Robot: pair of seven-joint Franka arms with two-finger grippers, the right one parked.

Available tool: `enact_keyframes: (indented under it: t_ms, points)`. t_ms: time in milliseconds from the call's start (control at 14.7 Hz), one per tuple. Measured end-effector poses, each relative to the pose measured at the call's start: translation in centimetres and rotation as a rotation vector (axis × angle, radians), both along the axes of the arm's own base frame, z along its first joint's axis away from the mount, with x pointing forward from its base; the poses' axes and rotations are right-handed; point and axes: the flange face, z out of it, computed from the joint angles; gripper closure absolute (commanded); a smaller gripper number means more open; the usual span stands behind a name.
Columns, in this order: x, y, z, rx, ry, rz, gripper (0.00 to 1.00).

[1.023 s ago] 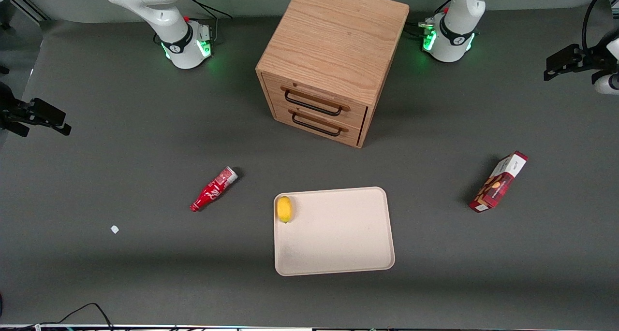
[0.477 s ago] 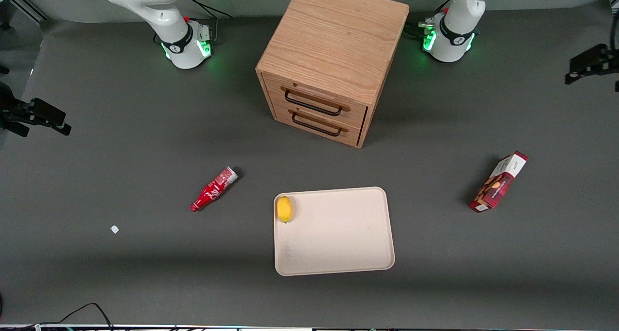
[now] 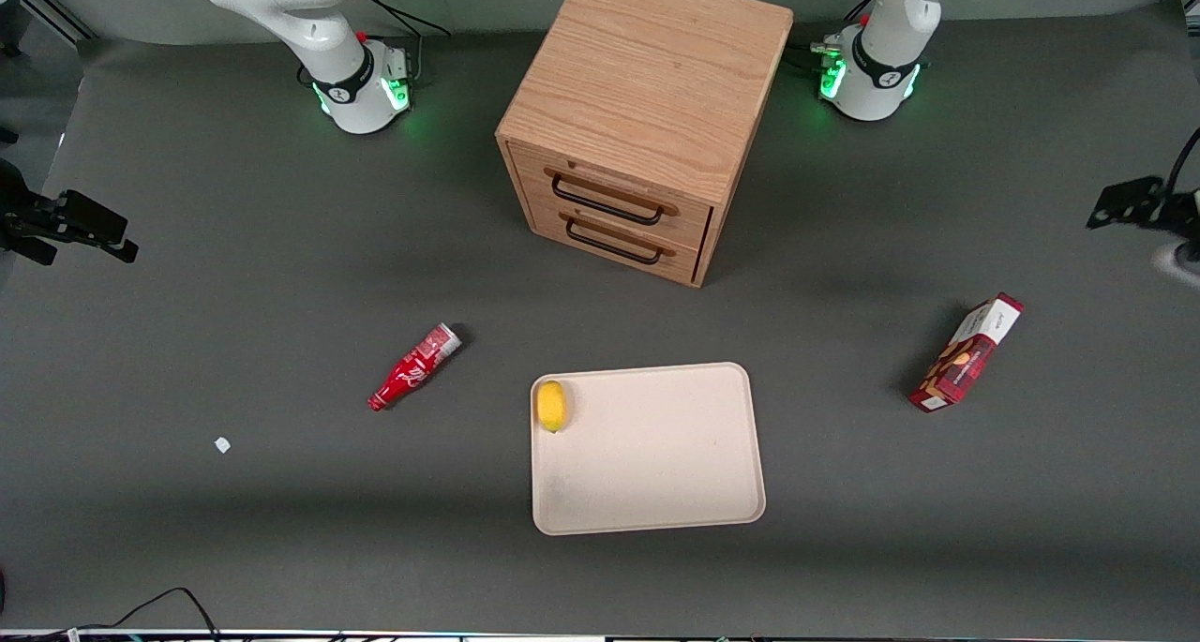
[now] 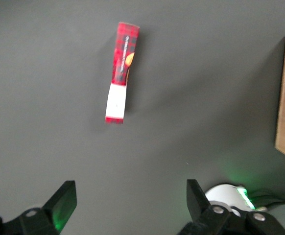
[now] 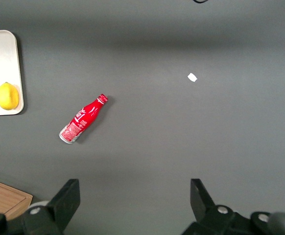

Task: Place red cookie box on tray
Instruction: 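Lower the left gripper over the red plaid cookie box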

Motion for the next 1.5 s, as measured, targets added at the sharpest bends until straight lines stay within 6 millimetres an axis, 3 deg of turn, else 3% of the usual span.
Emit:
enact_keyframes:
  t_ms: [341,682,886,1227,1295,1364,1432,1500]
  points:
    - [0.0,1.4,-11.6,-0.074,-0.058,-0.069,0.0]
    - [0.8,1.1,-20.4,-0.088,-0.084,-0.068,0.0]
    - [1.2,0.8,-24.2,-0.08,-0.11,-0.061,0.0]
    - [0.9,0.2,-27.4,-0.076,-0.141,-0.054,0.0]
    - [0.7,0.2,-28.0,-0.075,-0.15,-0.048,0.25]
    - [0.5,0.2,-28.6,-0.077,-0.155,-0.039,0.71]
    - [0.3,0.2,-29.1,-0.079,-0.156,-0.032,1.0]
    - [0.1,0.3,-29.5,-0.08,-0.154,-0.028,1.0]
